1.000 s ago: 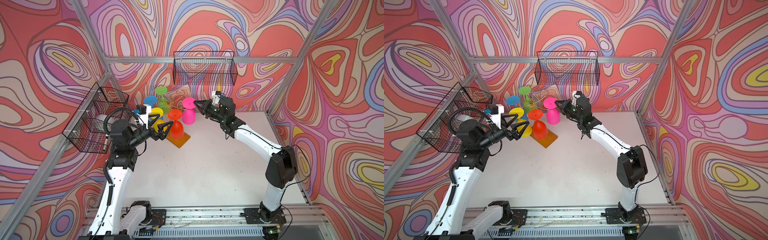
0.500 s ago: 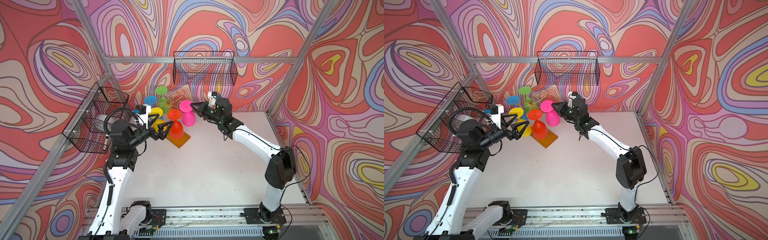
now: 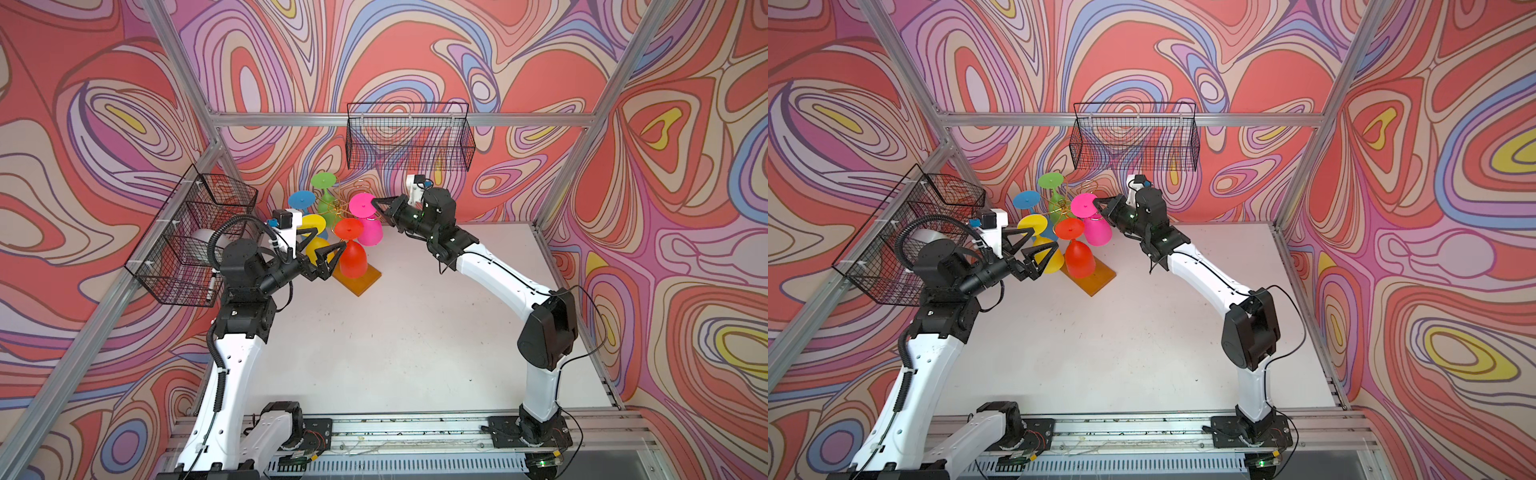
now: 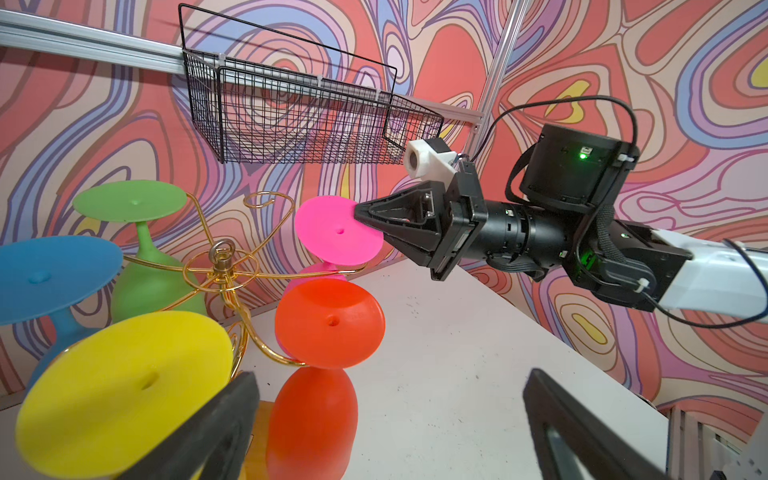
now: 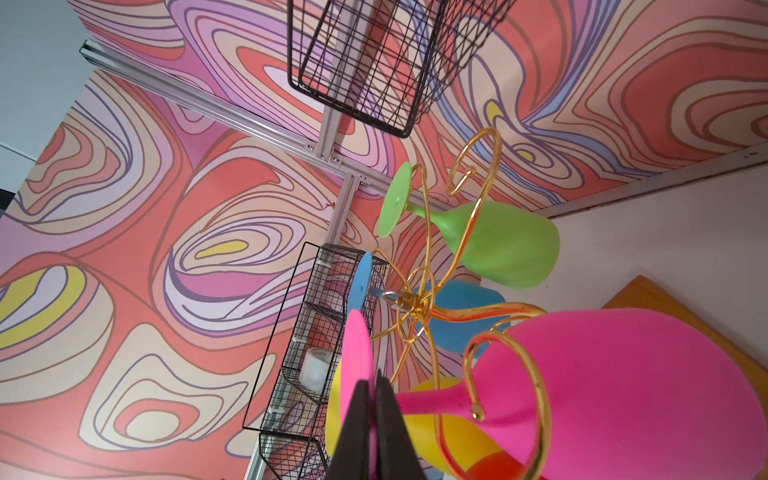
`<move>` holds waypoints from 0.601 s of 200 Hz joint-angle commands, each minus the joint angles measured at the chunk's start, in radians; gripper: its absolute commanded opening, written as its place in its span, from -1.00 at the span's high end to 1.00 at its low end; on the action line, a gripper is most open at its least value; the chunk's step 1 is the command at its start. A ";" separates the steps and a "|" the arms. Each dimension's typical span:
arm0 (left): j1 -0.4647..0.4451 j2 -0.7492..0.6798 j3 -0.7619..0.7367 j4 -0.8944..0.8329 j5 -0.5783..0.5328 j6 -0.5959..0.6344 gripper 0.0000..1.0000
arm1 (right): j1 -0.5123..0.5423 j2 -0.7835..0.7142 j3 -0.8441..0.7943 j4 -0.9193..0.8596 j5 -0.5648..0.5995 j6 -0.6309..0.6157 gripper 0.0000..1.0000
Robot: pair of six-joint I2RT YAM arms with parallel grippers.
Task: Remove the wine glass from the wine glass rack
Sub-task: 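Slide the pink glass off the rack arm with the right gripper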
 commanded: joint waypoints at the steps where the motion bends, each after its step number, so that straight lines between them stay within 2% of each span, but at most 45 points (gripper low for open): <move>1: 0.005 -0.020 -0.008 -0.016 -0.006 0.022 -1.00 | 0.006 0.013 0.046 0.004 -0.002 -0.016 1.00; 40: 0.004 -0.018 -0.008 -0.017 -0.009 0.027 -1.00 | 0.004 0.021 0.090 -0.028 0.031 -0.067 1.00; 120: 0.004 -0.014 -0.010 -0.019 -0.009 0.031 -1.00 | -0.014 0.056 0.119 -0.015 0.042 -0.082 1.00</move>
